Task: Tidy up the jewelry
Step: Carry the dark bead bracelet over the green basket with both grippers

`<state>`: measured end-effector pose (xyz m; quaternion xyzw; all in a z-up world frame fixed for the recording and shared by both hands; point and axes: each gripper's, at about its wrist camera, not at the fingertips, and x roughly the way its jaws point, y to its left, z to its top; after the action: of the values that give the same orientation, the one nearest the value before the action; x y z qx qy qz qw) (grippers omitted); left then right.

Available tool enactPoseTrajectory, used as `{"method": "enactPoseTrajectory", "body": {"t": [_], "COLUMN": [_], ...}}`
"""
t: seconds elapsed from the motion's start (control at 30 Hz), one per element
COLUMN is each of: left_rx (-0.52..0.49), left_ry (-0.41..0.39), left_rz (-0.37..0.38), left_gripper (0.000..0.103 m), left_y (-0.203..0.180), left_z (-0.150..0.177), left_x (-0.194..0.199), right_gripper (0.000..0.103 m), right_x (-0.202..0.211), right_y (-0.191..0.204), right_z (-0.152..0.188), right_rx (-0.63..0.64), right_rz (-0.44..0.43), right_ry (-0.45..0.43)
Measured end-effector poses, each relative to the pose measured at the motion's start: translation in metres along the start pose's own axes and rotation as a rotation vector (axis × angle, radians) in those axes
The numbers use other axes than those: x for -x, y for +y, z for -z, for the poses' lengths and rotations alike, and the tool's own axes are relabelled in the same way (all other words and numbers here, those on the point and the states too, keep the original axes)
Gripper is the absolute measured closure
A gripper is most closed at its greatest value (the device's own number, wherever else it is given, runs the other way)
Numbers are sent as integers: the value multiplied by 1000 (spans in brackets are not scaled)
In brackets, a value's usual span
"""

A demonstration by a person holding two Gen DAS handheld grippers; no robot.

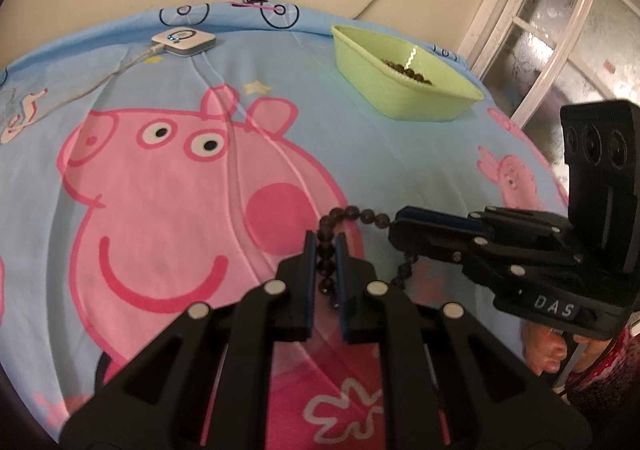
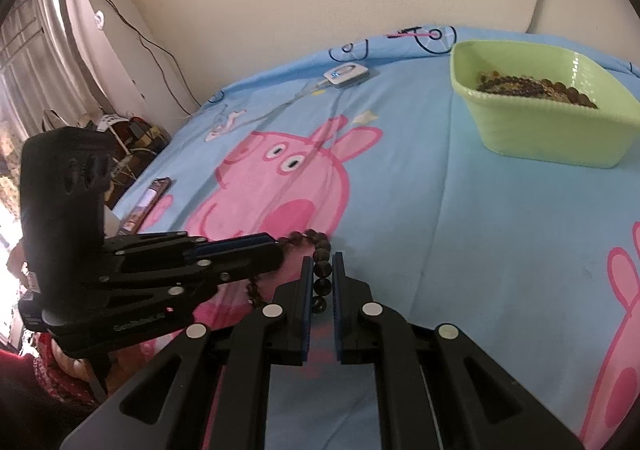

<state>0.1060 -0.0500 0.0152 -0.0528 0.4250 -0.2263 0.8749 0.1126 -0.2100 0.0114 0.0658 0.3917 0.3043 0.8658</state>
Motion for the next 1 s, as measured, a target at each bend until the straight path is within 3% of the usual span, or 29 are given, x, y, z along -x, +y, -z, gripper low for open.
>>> {"method": "enactPoseTrajectory", "body": {"t": [0.27, 0.47, 0.77, 0.9, 1.0], "left_rx": [9, -44, -89, -24, -7], "left_ry": [-59, -91, -104, -63, -107], "left_rz": [58, 120, 167, 86, 114], "left_gripper": [94, 94, 94, 84, 84], "left_y": [-16, -43, -78, -71, -65], "left_z": [-30, -86, -165, -184, -177], "left_x": [19, 15, -39, -72, -57], "right_gripper": [103, 103, 103, 102, 99], "right_x": [33, 62, 85, 71, 82], "right_y": [1, -18, -91, -128, -148], "right_z": [-21, -51, -94, -99, -81], "right_rx": [21, 28, -58, -102, -200], "right_rz": [-31, -3, 114, 249, 200], "right_ry": [-108, -205, -312, -336, -386]}}
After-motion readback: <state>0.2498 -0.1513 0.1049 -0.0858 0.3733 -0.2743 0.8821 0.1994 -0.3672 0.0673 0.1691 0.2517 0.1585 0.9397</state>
